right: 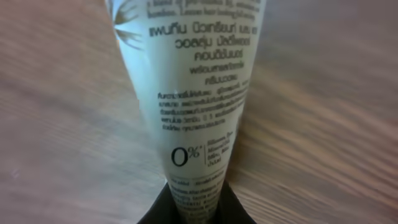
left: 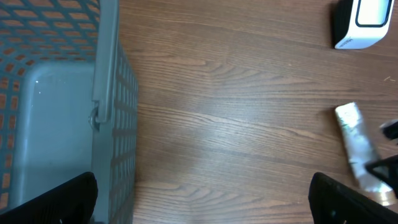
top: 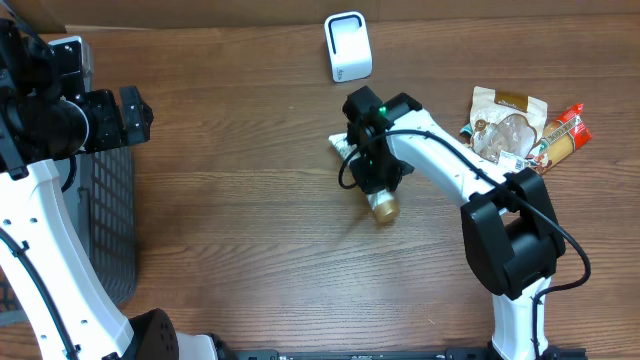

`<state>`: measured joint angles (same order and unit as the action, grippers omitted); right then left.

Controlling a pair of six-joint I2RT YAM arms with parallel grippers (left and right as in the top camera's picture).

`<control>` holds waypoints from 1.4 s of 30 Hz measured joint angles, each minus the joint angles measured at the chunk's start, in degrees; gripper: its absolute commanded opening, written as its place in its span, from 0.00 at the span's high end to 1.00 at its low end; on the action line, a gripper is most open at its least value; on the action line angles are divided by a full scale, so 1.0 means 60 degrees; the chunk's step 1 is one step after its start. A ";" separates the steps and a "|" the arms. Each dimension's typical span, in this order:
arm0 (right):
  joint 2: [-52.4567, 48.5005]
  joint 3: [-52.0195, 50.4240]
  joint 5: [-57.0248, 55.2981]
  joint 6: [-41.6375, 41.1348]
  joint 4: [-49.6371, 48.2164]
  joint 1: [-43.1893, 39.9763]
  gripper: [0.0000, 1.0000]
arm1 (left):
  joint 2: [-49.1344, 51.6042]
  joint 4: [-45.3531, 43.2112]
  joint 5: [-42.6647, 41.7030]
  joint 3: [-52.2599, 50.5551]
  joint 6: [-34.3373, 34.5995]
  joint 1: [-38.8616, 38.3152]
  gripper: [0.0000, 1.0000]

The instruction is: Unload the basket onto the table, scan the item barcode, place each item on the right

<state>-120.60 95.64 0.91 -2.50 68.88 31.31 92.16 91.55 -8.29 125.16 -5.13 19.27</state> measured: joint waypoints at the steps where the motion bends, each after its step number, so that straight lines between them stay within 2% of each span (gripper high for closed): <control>1: 0.0000 0.0168 -0.0346 -0.0171 0.0080 0.0040 0.96 | 0.0000 0.0004 0.0000 0.0000 0.0000 0.0000 0.01; 6: -0.0004 0.0488 -0.3107 -0.1264 0.0106 0.0878 0.93 | 0.0000 0.0000 0.0000 0.0000 0.0000 0.0000 0.00; 9: -0.0004 0.0368 -0.3759 -0.1534 -0.0390 0.1439 0.83 | 0.0000 0.0004 0.0000 0.0000 0.0000 0.0000 0.01; 11: -0.0011 0.0168 -0.4255 -0.1887 -0.0765 0.1960 0.69 | 0.0000 0.0004 0.0000 0.0000 0.0000 0.0000 0.01; 12: -0.0029 0.0062 -0.4506 -0.2055 -0.0871 0.2189 0.67 | 0.0000 0.0004 0.0000 0.0000 0.0000 0.0000 0.01; 16: -0.0310 -0.0106 -0.5060 -0.2346 -0.0831 0.2674 0.54 | 0.0000 0.0004 0.0000 0.0000 0.0000 0.0000 0.00; 21: -0.0539 -0.0211 -0.5217 -0.2408 -0.0801 0.3060 0.51 | 0.0000 0.0004 0.0000 0.0000 0.0000 0.0000 0.01; 24: -0.0539 -0.0211 -0.5173 -0.2433 -0.0845 0.3293 0.41 | 0.0000 0.0004 0.0000 0.0000 0.0000 0.0000 0.00; 31: -0.0539 -0.0211 -0.4994 -0.2437 -0.0976 0.3322 0.40 | 0.0000 0.0004 0.0000 0.0000 0.0000 0.0000 0.01; 39: -0.0539 -0.0211 -0.5741 -0.2357 -0.0980 0.2878 0.41 | 0.0000 0.0004 0.0000 0.0000 0.0000 0.0000 0.01; 42: -0.0539 -0.0211 -0.5708 -0.2142 -0.1158 0.2703 0.45 | 0.0000 0.0000 0.0000 0.0000 0.0000 0.0000 0.01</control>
<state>-123.83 94.37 -33.34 -15.35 61.93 47.53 92.16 91.55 -8.29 125.16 -5.13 19.27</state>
